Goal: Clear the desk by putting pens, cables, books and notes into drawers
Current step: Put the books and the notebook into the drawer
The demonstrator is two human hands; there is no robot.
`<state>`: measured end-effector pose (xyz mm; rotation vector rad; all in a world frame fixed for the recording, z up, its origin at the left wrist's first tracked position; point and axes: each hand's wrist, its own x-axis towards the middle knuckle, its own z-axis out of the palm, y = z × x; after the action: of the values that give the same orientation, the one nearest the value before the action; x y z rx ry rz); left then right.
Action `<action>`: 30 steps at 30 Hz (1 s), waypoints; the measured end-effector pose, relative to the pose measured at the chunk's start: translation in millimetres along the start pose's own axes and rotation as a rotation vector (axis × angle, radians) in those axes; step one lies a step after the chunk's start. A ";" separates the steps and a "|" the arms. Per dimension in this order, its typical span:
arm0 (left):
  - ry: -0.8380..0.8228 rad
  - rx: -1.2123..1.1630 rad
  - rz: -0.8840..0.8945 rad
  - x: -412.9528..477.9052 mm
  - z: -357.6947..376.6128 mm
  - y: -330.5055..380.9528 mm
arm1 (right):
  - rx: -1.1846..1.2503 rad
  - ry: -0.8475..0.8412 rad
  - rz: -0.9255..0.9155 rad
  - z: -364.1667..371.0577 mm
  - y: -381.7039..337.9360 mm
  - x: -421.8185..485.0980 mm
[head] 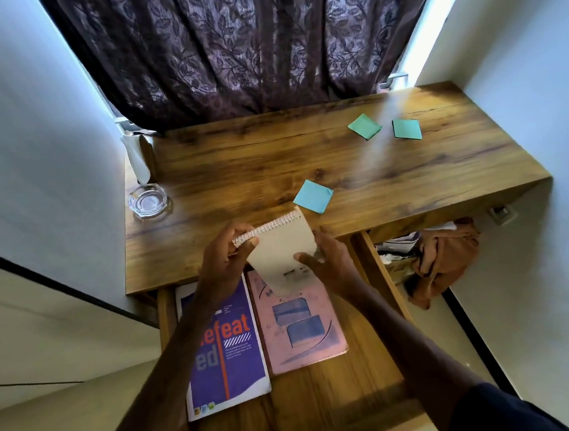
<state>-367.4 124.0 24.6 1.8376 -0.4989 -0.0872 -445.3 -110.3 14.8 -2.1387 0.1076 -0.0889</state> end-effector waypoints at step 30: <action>-0.039 -0.448 -0.875 -68.0 114.3 -1.8 | -0.263 -0.103 -0.055 31.3 7.2 -85.0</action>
<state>-463.4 47.9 -27.2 1.4869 0.3153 -0.7616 -526.7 -78.5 -9.9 -2.4046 -0.0010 0.0042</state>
